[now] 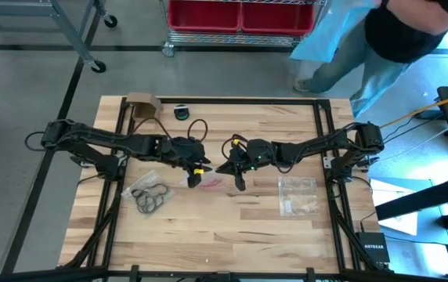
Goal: Sort rubber bands
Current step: Close the transparent zip bag
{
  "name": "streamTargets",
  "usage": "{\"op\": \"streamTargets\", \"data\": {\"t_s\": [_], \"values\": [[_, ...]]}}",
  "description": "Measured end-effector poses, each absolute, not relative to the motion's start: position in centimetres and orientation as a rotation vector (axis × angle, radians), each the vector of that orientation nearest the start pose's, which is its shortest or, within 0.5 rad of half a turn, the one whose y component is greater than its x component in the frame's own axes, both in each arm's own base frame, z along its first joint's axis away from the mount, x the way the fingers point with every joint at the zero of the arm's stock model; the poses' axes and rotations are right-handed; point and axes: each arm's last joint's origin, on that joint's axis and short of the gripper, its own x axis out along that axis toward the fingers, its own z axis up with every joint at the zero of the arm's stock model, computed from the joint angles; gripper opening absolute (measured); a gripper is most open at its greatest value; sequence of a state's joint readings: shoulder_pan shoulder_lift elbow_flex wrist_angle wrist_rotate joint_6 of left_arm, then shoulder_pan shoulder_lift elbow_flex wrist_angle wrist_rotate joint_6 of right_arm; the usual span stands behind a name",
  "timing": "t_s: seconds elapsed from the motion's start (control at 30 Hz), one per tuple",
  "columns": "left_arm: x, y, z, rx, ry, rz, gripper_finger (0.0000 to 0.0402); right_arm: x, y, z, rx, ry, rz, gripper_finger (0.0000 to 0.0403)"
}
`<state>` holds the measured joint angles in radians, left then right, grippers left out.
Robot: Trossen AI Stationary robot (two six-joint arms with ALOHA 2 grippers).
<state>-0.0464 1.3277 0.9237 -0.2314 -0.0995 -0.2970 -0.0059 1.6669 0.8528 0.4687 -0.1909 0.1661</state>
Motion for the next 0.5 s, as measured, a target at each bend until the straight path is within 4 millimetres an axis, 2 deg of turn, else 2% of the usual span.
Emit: {"op": "streamTargets", "data": {"t_s": [0.23,0.5], "values": [[28.7,-0.99,25.57,-0.252,0.643,0.102,0.0134,34.75,0.34,19.63,0.197,0.361,0.154,0.0],[28.9,-1.18,25.86,-0.231,0.614,0.049,0.0134,34.77,0.34,19.66,0.197,0.358,0.154,0.0]]}}
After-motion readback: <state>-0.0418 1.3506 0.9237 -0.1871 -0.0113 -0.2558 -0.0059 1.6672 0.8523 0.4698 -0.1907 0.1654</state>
